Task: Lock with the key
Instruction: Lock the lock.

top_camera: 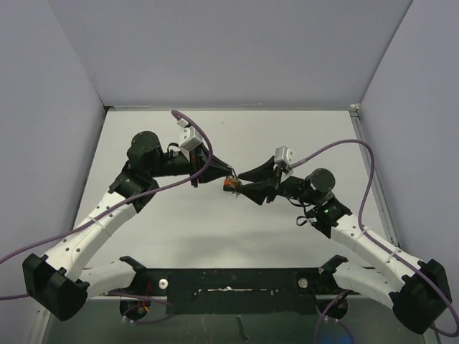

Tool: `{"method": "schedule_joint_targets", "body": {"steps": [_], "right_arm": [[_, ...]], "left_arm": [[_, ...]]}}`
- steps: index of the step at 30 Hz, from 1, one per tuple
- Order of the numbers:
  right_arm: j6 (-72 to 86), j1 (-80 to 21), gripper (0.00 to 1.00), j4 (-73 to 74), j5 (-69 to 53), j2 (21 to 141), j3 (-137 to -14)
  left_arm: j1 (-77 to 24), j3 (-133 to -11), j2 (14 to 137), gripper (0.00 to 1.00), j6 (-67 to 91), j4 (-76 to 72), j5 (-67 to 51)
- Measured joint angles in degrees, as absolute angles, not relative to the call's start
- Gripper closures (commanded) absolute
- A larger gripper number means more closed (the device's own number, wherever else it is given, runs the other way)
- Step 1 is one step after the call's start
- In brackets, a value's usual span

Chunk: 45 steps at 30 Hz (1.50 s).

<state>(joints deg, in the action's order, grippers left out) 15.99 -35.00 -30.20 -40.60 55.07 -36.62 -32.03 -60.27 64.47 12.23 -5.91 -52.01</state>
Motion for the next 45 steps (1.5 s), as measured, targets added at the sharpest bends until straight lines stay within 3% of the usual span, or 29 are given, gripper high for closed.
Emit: {"method": "schedule_joint_targets", "body": {"steps": [14, 18, 22, 27, 31, 34, 36, 41, 45], "right_arm": [[13.72, -39.55, 0.73, -27.00, -36.58, 57.32, -37.95], [12.38, -40.62, 0.82, -25.52, -34.92, 58.19, -39.03], [11.53, -41.19, 0.78, -24.49, -33.41, 58.94, -39.53], [10.70, -41.74, 0.81, -23.46, -32.29, 59.00, -39.70], [10.46, -41.74, 0.70, -23.09, -31.70, 59.00, -39.86], [10.44, -42.06, 0.70, -23.11, -31.64, 59.00, -39.94], [10.46, -42.30, 0.75, -23.16, -31.66, 59.02, -40.07], [10.46, -42.41, 1.00, -23.42, -30.96, 59.37, -40.21], [10.48, -42.41, 1.00, -23.40, -30.65, 59.44, -40.29]], "left_arm": [[-32.60, -60.27, 64.47, 1.00, 11.14, -4.36, -49.01], [-32.67, -60.27, 64.47, 1.00, 10.68, -3.57, -48.38], [-32.67, -60.27, 64.47, 1.00, 9.93, -2.81, -47.90], [-32.67, -60.27, 64.47, 1.00, 9.45, -2.02, -47.55], [-32.69, -60.27, 64.47, 1.00, 9.23, -1.96, -47.27], [-32.91, -60.27, 64.47, 1.00, 9.19, -1.91, -47.11], [-33.06, -60.27, 64.47, 1.00, 9.19, -1.93, -47.11], [-33.23, -60.27, 64.47, 1.00, 9.19, -1.91, -47.18], [-33.23, -60.25, 64.47, 1.00, 9.21, -1.93, -47.11]]}}
